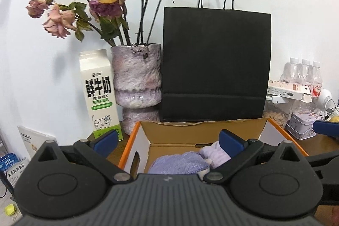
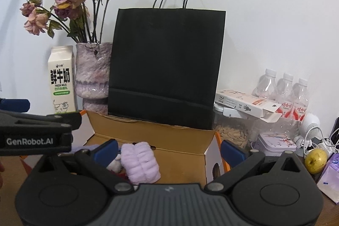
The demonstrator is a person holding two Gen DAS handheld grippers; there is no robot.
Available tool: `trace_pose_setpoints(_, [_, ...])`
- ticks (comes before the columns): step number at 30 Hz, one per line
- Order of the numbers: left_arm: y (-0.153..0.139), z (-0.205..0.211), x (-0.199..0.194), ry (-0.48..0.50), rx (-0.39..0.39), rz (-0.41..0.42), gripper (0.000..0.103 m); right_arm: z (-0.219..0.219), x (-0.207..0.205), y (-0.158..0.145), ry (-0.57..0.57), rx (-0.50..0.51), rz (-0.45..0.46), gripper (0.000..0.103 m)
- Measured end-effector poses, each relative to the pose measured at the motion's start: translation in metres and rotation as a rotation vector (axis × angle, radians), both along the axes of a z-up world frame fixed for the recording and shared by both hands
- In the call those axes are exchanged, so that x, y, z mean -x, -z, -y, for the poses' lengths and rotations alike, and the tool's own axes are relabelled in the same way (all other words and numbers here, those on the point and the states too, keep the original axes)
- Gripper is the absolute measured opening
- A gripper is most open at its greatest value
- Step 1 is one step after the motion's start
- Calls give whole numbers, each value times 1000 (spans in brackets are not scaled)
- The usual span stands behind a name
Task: Organize objects
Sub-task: 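Withdraw both grippers upward away from the box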
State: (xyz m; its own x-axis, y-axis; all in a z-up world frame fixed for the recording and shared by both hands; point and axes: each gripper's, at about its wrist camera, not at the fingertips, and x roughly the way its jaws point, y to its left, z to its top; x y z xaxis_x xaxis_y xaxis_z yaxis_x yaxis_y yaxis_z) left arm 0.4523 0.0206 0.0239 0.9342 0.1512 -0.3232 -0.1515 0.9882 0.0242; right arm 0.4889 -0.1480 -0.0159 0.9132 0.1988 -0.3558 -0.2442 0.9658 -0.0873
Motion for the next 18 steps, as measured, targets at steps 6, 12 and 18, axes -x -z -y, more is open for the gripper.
trace_pose_setpoints(6, [-3,-2,22,-6,12,-5,103,4,19,-2,-7,5,-2,103])
trace_pose_setpoints(12, [-3,-2,48,-15,18,-13,103,10,41,-4,-9,7,0,103])
trace_pose_setpoints(18, [-3,4,76,-4,17,-22,103,19,66,-4,-5,6,-16,103])
